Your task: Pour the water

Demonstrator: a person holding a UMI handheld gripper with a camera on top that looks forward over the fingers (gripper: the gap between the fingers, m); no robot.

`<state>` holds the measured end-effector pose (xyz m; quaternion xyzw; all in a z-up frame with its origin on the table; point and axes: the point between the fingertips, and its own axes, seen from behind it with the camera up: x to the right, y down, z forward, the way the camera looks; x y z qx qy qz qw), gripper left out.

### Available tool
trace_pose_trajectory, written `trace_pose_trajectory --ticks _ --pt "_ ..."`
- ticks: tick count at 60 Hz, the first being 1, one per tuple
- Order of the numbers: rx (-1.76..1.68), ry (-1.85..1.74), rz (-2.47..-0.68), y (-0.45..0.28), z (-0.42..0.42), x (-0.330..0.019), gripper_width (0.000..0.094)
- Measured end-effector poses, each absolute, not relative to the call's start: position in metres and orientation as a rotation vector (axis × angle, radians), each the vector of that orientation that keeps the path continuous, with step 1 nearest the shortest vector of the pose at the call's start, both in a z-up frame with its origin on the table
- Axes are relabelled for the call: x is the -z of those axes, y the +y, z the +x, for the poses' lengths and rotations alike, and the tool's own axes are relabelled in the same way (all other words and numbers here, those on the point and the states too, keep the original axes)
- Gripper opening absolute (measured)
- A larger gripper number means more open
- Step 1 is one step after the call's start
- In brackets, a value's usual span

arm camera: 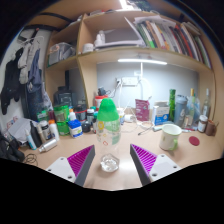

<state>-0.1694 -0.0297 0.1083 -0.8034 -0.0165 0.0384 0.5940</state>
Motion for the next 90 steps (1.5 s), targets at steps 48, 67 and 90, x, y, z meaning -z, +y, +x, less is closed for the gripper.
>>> trace_pose_trajectory --ticks 48,67,90 --pt "-0.669 0.395 -1.830 0.103 -0.152 -0.163 0.0330" --pt "-1.612 1.478 -1.308 0.137 -0.067 -0.194 0.0327" --pt "-1.944 1.818 -0.872 0.143 -0.041 -0.207 0.0329"
